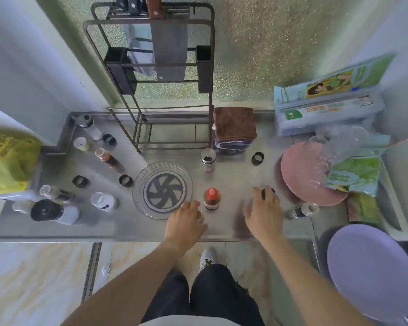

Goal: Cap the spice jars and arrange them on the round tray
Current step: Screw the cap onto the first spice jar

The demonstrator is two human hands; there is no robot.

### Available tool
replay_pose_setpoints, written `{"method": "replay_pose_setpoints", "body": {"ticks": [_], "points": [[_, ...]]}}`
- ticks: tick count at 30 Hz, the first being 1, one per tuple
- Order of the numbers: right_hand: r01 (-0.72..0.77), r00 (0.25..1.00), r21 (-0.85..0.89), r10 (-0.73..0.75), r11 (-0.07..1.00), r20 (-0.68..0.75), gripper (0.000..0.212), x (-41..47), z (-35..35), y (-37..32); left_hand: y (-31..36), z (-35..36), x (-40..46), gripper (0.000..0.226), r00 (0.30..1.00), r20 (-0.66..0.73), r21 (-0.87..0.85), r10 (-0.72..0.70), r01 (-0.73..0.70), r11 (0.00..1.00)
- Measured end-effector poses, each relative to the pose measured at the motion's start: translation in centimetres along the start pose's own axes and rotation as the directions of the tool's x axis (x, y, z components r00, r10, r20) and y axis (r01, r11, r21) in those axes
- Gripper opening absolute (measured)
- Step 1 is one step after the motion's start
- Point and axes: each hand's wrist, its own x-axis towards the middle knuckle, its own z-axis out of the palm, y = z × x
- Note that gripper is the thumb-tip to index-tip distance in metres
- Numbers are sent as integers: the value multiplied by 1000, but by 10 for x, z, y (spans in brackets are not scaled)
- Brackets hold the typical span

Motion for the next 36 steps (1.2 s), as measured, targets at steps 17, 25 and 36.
{"method": "replay_pose_setpoints", "body": {"ticks": [17, 25, 36], "points": [[-60, 996, 166, 48, 984, 73, 42, 47, 29, 32, 1, -26, -14, 28, 978, -173, -264, -112, 63, 962], [313, 945, 724, -122, 615, -305, 30, -15, -68, -35, 5, -75, -22, 34, 927, -374, -322, 41, -171, 931], [529, 848, 750, -253, 397, -465, 32, -48, -134, -125, 11, -129, -45, 33, 786, -594, -325, 172, -430, 842]]}}
